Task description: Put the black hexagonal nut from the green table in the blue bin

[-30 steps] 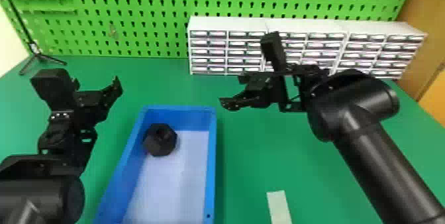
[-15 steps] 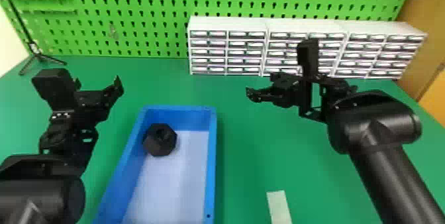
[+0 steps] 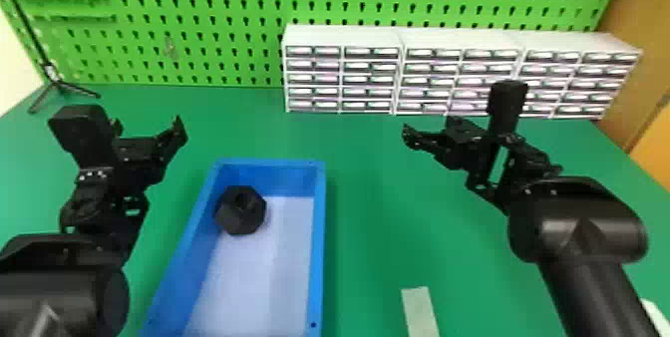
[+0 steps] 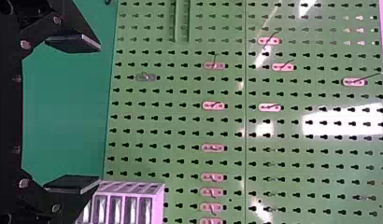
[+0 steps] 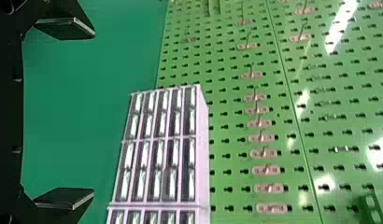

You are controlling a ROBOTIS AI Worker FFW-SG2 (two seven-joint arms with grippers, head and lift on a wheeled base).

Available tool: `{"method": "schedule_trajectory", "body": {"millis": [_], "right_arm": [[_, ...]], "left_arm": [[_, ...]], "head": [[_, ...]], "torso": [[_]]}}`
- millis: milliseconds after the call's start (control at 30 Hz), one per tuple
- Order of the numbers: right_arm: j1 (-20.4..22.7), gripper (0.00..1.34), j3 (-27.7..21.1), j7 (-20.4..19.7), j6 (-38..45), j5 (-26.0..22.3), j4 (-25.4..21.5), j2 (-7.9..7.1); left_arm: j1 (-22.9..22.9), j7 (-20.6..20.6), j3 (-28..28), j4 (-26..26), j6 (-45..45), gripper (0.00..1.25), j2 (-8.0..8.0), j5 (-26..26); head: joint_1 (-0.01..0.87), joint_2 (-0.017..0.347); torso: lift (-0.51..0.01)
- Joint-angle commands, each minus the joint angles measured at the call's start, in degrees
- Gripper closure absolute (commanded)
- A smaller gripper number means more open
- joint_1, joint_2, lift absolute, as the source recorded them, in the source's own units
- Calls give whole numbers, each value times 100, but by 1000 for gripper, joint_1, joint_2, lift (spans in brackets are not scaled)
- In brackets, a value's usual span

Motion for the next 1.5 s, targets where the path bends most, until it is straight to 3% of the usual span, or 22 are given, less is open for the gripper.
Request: {"method": "schedule_trajectory", "body": {"millis": [0, 433, 800, 1467], "right_arm": [[160, 111, -132, -199, -202, 69, -11, 54], [608, 111, -290, -1034, -1178, 200, -38, 239], [828, 111, -439, -1456, -1740, 341, 6, 423], [1056, 113, -439, -1737, -1977, 446, 50, 502]], "left_arm": [[0, 1, -9, -1, 0, 266, 0, 6], [0, 10, -44, -1, 0, 266, -9, 23], [-18, 28, -96, -1, 0, 266, -9, 32], [-44, 28, -281, -1, 114, 266, -9, 102]], "head": [[683, 28], [683, 28], [683, 28], [683, 28]], "torso": [[-96], [-96], [-96], [-96]]}}
